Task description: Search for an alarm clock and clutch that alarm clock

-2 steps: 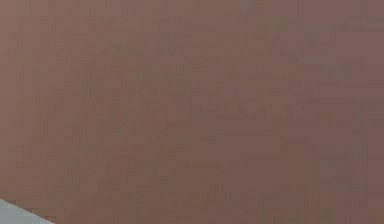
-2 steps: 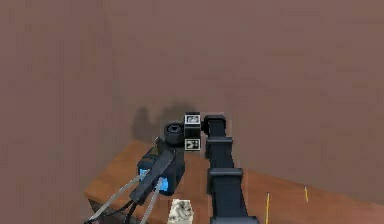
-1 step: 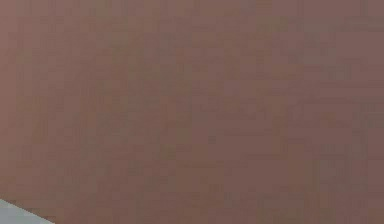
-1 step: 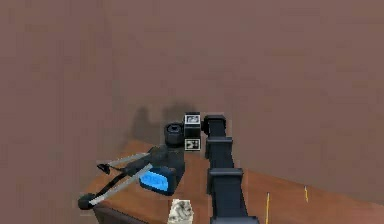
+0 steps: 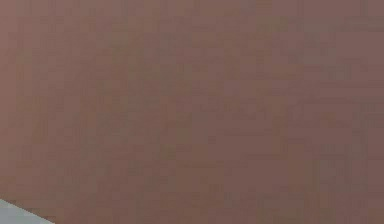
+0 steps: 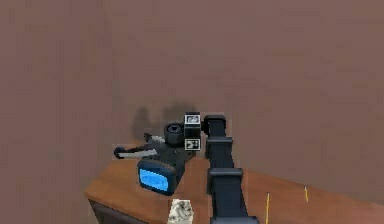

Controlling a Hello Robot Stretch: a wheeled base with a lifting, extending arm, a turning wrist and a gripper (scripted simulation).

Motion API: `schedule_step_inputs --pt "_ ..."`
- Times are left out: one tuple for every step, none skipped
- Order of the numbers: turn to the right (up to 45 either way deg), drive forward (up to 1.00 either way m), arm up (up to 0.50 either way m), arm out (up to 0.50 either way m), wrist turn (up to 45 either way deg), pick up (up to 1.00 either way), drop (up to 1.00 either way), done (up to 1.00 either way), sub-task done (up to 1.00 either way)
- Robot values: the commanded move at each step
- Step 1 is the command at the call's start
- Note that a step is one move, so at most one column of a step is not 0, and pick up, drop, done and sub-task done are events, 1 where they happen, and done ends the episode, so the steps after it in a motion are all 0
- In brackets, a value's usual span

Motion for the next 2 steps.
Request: schedule_step_inputs --pt "0.0 0.00 0.00 0.00 30.0 0.00 0.00 0.00 0.00" --pt "0.0 0.00 -0.30 0.00 0.0 0.00 0.00 0.00 0.00"
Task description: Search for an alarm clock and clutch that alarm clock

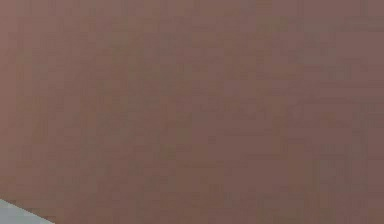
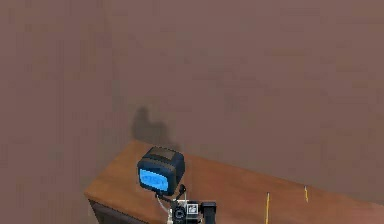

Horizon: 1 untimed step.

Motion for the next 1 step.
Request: schedule_step_inputs --pt "0.0 0.00 0.00 0.00 0.0 1.00 0.00 0.00 0.00"
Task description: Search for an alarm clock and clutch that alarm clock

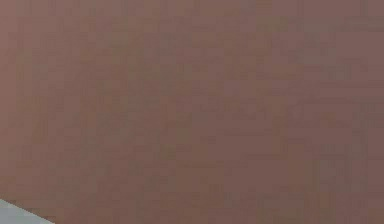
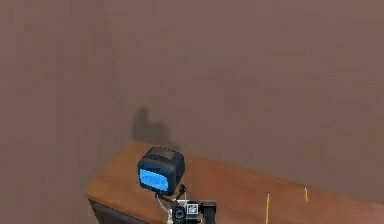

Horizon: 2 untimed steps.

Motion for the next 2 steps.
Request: schedule_step_inputs --pt "0.0 0.00 0.10 0.00 0.0 0.00 0.00 0.00 0.00" --pt "0.0 0.00 0.00 0.00 0.0 0.00 0.00 1.00 0.00"
